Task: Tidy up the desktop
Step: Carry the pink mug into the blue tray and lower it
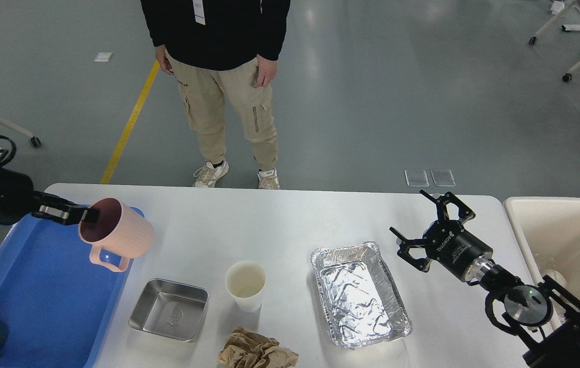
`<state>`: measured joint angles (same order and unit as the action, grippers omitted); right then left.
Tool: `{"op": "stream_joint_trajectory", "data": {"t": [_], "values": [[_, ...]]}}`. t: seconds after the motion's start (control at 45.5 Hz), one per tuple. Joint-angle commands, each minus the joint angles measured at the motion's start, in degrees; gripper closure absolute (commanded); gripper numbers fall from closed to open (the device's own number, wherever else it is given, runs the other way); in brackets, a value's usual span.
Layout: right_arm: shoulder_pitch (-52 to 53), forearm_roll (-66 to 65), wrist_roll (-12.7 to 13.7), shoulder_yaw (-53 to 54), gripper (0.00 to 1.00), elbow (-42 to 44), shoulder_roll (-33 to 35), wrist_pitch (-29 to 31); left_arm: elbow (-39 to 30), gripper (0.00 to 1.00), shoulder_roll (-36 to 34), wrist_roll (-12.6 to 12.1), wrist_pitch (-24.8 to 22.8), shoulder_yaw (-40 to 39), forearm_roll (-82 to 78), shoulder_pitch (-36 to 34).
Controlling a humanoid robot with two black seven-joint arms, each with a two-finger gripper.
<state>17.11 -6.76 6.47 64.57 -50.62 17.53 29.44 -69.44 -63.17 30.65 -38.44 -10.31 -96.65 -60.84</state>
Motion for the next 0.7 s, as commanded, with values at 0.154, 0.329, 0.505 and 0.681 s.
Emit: {"op": "stream_joint_trajectory", "data": {"t": [0.154,0.329,0.505,0.681], "values": [[0.1,-0.5,-0.1,0.2,0.0,-0.1,-0.5,-0.2,-4.7,0.97,-11.6,3.5,0.5,2.6,0.1,0.5],[0.6,-0.5,0.0,0.4,0.0,-0.3,-0.1,-0.3,-6.8,0.97,-14.4,3.7,3.2,7.2,-0.1,1.5],[0.8,-0.5,0.0,0.6,0.0,-0.3,0.2,-0.2,-6.7,0.97,-14.6,3.7,8.0,8.5,-5.5,5.2],[0.5,-0.5,0.0,0.5,0.0,-0.4,0.2,-0.1,-5.9,0.97,-14.7,3.7,11.2,8.6,-6.9,7.9]]}}
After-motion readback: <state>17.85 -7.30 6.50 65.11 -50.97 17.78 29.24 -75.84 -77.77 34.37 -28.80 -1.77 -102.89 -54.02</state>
